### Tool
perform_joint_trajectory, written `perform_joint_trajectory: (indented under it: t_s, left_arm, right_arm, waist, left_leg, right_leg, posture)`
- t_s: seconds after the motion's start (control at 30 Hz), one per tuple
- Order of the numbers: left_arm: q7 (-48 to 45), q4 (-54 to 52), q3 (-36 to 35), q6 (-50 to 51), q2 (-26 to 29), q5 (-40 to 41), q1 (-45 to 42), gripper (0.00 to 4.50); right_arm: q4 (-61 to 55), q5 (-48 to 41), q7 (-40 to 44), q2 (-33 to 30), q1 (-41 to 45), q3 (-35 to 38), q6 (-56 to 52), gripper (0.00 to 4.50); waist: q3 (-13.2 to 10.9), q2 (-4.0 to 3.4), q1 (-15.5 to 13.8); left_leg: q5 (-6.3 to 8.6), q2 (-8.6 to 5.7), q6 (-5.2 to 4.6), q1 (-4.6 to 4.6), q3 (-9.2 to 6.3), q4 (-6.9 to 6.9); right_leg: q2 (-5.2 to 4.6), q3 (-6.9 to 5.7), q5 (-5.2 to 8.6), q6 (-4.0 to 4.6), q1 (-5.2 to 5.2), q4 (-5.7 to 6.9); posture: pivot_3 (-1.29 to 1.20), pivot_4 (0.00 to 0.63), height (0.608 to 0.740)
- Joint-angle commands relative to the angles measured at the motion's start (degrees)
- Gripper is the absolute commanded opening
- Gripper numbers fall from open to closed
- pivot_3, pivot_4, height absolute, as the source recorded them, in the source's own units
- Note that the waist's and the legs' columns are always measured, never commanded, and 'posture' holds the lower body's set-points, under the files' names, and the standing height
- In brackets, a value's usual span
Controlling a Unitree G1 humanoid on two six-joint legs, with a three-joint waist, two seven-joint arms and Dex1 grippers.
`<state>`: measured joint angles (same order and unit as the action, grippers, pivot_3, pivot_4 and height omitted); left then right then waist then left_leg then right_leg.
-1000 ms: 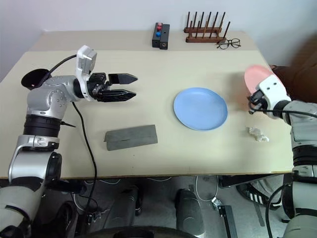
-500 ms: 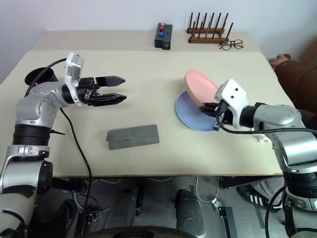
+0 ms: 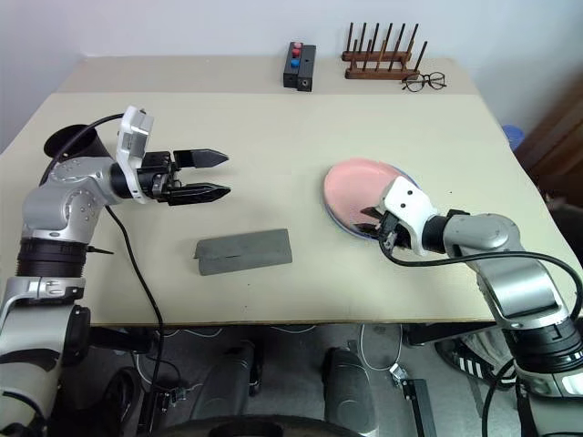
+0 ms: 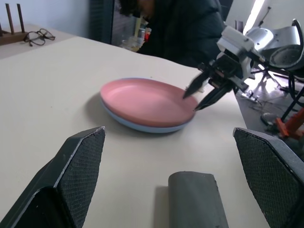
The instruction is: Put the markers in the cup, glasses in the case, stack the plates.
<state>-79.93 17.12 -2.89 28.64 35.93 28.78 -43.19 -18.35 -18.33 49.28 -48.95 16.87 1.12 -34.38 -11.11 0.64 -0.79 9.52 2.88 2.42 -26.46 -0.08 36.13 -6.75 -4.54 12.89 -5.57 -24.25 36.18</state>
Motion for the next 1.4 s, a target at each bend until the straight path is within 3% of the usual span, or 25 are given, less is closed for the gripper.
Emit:
perform_joint_trajectory:
  t_s: [0.03, 0.17, 0.37, 0.67, 0.93, 1.03, 1.2, 1.4]
  left_arm:
    - [-1.02, -1.79, 0.71, -0.91, 0.63, -0.07, 0.09, 4.5]
    - [-1.43, -2.35, 1.92, -1.97, 0.51, -0.75, 0.62, 4.5]
    - [-0.94, -5.87, 5.07, -2.15, -0.85, -1.92, 2.7, 4.5]
    - [0.99, -10.06, 9.22, 2.31, -3.66, -1.64, 3.65, 4.5]
    - [-0.09, -11.42, 11.16, 0.82, -4.43, -2.51, 3.93, 4.5]
    - [-0.16, -11.68, 11.58, 0.17, -4.3, -3.1, 4.04, 4.5]
    - [-0.02, -12.29, 11.42, 0.68, -4.07, -2.72, 4.38, 4.5]
    - [0.7, -11.17, 10.38, 0.14, -3.75, -2.89, 4.33, 4.5]
  right_arm:
    - [-1.15, -1.98, 0.1, -0.96, 0.71, 5.17, 0.15, 3.42]
    - [3.08, -2.1, -1.77, -3.31, 0.85, 11.25, -2.68, 3.42]
    - [9.09, -0.69, -0.31, -9.81, -7.16, 17.42, -5.16, 3.42]
    - [14.16, 1.98, -5.76, -9.44, -13.48, 20.02, -9.38, 3.42]
    - [16.71, 1.32, -9.78, -6.33, -13.16, 20.07, -13.08, 3.42]
    - [18.59, 1.41, -10.51, -5.69, -12.62, 19.88, -13.34, 2.68]
    - [18.87, 1.24, -10.66, -5.45, -12.29, 19.38, -13.15, 0.14]
    - [12.68, -2.6, -8.94, -5.28, -8.12, 20.03, -14.61, 0.06]
  waist:
    - [0.0, 0.0, -0.01]
    - [0.0, 0.0, 0.02]
    - [0.01, 0.01, -0.18]
    - [0.03, -0.05, 0.08]
    - [0.03, -0.05, 0.07]
    - [0.04, -0.05, 0.07]
    - [0.04, -0.05, 0.07]
    - [0.04, -0.05, 0.22]
  left_leg:
    - [0.0, 0.0, 0.0, 0.0, 0.0, 0.0]
    - [0.0, 0.0, 0.0, 0.01, 0.01, -0.01]
    - [0.01, 0.0, -0.01, 0.0, 0.01, -0.05]
    - [0.0, 0.01, -0.01, 0.04, 0.02, -0.01]
    - [0.01, 0.01, -0.01, 0.04, 0.02, 0.0]
    - [0.0, 0.01, -0.01, 0.04, 0.02, 0.0]
    - [0.01, 0.01, -0.01, 0.03, 0.02, 0.0]
    - [0.01, 0.01, -0.01, 0.04, 0.02, -0.02]
  right_leg:
    - [0.0, 0.0, 0.0, 0.0, 0.0, 0.0]
    - [0.0, 0.0, 0.01, 0.01, 0.0, 0.0]
    - [-0.01, 0.0, 0.03, 0.04, 0.02, -0.05]
    - [0.0, 0.01, 0.01, 0.08, 0.0, -0.01]
    - [0.0, 0.01, 0.02, 0.09, 0.01, -0.02]
    - [0.0, 0.01, 0.02, 0.09, 0.01, -0.02]
    - [-0.01, 0.01, 0.02, 0.09, 0.01, -0.02]
    - [0.0, 0.01, 0.03, 0.09, 0.0, -0.03]
  posture:
    - [0.0, 0.15, 0.74]
    - [0.0, 0.15, 0.74]
    - [0.0, 0.15, 0.74]
    - [0.0, 0.15, 0.74]
    - [0.0, 0.15, 0.74]
    - [0.0, 0.15, 0.74]
    - [0.0, 0.15, 0.74]
    - [0.0, 0.15, 0.74]
